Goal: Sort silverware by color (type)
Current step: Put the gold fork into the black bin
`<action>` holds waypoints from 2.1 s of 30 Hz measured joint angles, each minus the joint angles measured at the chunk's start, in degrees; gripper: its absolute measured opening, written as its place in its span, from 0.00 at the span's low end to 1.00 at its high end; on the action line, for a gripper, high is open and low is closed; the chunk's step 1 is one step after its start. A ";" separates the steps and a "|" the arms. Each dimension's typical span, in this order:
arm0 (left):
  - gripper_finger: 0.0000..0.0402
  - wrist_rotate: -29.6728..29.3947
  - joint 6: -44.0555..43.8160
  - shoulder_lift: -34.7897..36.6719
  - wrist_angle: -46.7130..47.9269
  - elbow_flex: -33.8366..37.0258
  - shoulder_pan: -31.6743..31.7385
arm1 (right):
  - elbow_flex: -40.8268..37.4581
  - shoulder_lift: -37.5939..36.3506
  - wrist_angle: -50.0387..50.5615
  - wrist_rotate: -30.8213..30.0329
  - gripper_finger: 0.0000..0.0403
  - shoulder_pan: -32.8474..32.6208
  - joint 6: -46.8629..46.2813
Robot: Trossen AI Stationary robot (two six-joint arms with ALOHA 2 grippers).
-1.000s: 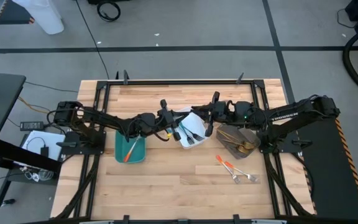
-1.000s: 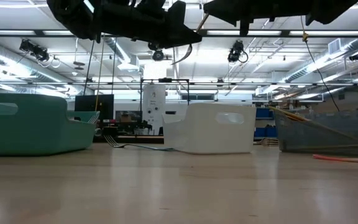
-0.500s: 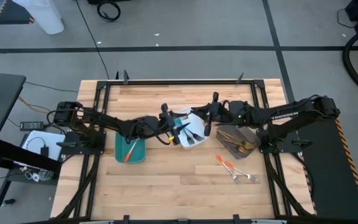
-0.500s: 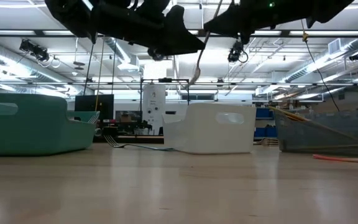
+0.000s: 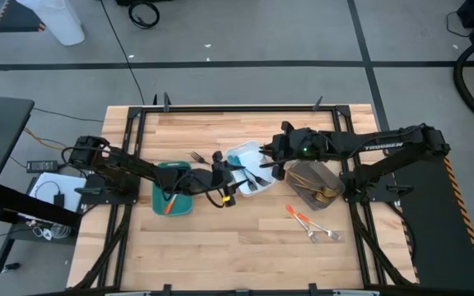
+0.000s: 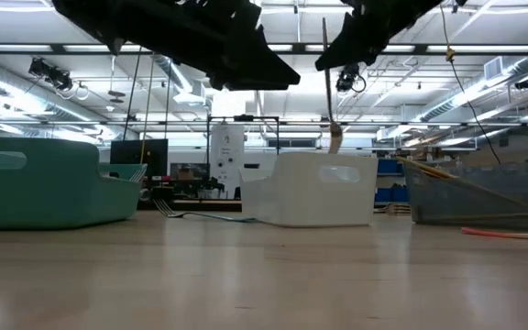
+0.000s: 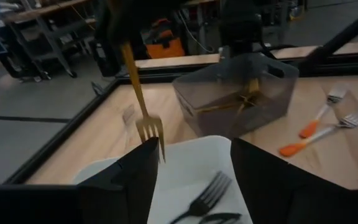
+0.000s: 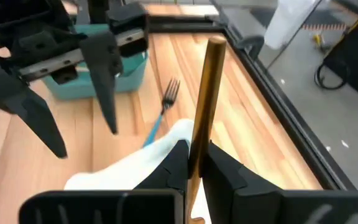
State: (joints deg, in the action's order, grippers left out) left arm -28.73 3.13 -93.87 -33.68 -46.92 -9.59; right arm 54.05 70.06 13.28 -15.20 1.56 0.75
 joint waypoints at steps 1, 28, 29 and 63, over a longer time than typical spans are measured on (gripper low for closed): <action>0.51 0.00 -0.77 0.26 0.85 0.00 -0.37 | 1.63 0.00 2.73 0.02 0.09 0.00 -0.12; 0.48 0.50 -11.86 8.34 23.15 0.00 -2.88 | 15.79 0.11 55.43 14.69 0.09 3.45 -18.10; 0.48 0.50 -12.21 8.72 24.50 0.00 -2.90 | 15.30 0.12 55.58 15.04 0.09 3.45 -18.53; 0.48 4.65 -16.07 9.30 28.52 0.04 -2.94 | -3.05 0.17 50.00 16.36 0.36 6.44 -15.75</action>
State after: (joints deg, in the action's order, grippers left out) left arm -24.08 -12.94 -84.57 -5.16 -46.87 -12.53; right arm 51.00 70.24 63.28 1.17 8.00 -15.00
